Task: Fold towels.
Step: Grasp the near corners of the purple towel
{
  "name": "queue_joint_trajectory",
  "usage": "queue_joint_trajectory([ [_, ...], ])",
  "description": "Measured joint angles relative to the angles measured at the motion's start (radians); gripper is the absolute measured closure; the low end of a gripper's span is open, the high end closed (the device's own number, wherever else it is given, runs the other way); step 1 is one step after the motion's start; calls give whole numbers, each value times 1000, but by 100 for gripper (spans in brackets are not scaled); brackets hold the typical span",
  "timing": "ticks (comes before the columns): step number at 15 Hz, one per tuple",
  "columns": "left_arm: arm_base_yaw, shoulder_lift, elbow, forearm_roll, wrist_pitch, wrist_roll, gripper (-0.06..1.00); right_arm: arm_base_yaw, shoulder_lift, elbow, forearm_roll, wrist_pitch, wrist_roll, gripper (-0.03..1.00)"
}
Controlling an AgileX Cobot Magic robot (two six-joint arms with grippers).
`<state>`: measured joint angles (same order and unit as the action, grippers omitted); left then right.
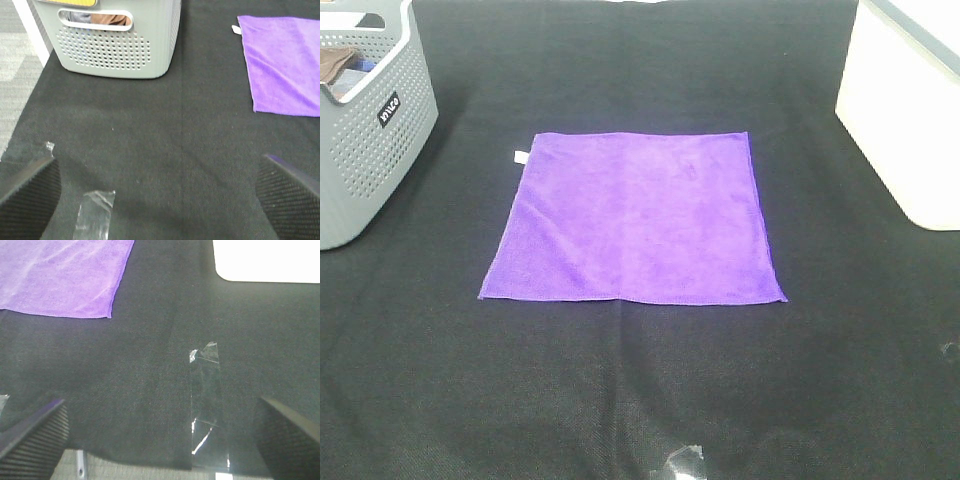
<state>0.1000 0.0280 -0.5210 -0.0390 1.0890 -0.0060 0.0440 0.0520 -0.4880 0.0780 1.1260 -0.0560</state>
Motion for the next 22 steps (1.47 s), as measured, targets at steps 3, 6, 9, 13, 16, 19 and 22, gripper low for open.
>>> queue_joint_trajectory([
  [3, 0, 256, -117, -10, 54, 20, -5, 0, 317, -110, 57, 43, 27, 0],
  [6, 0, 606, -265, -19, 66, 38, -5, 0, 701, -245, 121, -6, 31, 0],
  [9, 0, 999, -424, -147, 53, 158, -5, -2, 1118, -455, 228, -81, -67, 0],
  [13, -13, 1217, -458, -429, 26, 363, -5, -81, 1290, -555, 488, -93, -229, 0],
  [16, -27, 1386, -477, -603, -49, 503, -5, -151, 1407, -558, 667, -59, -408, 0],
  [19, -27, 1450, -481, -648, -76, 522, -5, -152, 1443, -558, 688, -56, -428, 0],
  [22, -27, 1503, -510, -649, -86, 534, -5, -152, 1461, -558, 709, -34, -428, 0],
])
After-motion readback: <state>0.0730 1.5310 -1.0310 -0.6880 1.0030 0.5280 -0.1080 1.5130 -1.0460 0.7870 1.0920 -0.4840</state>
